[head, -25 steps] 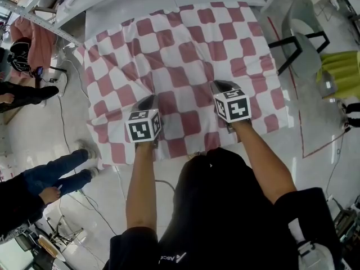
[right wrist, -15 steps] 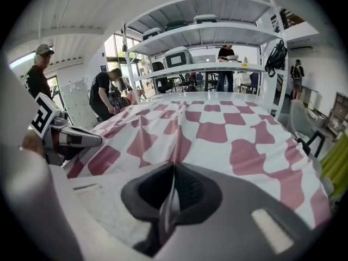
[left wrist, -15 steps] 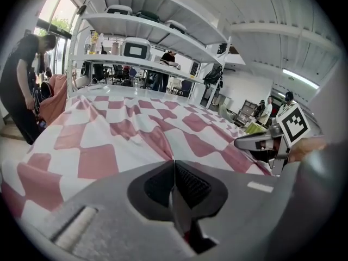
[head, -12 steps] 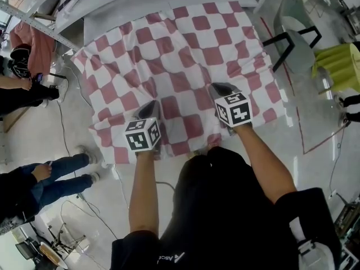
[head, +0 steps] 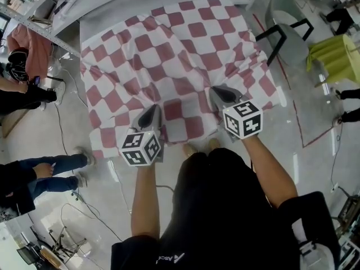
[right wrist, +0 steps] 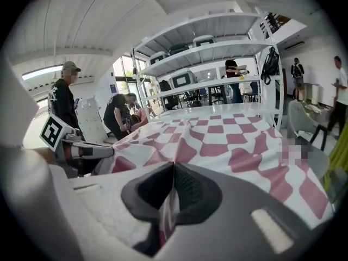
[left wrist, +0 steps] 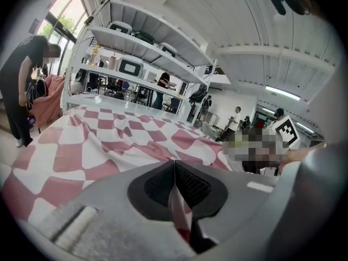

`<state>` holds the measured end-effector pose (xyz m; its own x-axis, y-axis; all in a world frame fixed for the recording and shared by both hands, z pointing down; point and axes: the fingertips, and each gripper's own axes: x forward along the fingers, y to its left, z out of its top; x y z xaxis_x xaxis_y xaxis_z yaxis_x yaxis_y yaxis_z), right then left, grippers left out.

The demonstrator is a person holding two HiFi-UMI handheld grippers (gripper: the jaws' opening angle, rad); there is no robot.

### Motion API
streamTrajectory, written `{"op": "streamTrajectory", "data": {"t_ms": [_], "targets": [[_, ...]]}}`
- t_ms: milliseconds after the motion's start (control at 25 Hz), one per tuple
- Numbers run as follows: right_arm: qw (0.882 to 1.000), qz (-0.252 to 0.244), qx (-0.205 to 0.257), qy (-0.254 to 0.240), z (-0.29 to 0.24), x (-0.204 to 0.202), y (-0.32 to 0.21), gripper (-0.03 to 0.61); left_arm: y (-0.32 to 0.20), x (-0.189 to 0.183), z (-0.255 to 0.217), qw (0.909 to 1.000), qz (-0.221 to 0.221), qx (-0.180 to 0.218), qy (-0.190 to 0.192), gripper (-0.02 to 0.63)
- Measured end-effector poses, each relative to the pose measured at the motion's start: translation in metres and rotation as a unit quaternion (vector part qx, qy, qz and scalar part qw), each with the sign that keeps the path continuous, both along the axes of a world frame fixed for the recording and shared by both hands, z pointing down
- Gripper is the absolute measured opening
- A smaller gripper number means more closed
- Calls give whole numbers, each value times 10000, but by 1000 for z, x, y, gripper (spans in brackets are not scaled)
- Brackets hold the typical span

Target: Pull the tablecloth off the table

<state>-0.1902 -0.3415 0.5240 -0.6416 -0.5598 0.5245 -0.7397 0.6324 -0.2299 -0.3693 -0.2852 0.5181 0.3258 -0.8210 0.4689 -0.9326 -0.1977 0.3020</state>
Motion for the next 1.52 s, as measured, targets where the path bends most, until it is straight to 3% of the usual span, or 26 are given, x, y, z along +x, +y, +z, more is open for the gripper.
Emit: {"op": "streamTrajectory", "data": {"t_ms": [80,280,520,760,920,1280,1520], "targets": [[9999,-24,42,-146,-6,10,16,3,14,10,-5,9999,-50,118,-8,14],[9974,70,37,-712,-30,1,76,3,73,-6,-26,9987,-284,427,-16,14],[9945,-338,409,-904,-61,29,124,2,125,25,-59,9949,-662,753,-108,14],[9852,-517,814,-1415,-76,79,269,2,268,70,-74,9871,-956,1263,-232,14],[9772,-629,920,-1809,-101,94,300,3,302,84,-96,9812,-1145,1522,-307,14],[9641,-718,1156,-2283,-171,69,323,3,322,61,-167,9702,-1249,2066,-181,14],[9498,-307,1445,-2757,-213,49,392,3,385,39,-214,9618,-913,2576,-147,14]]}}
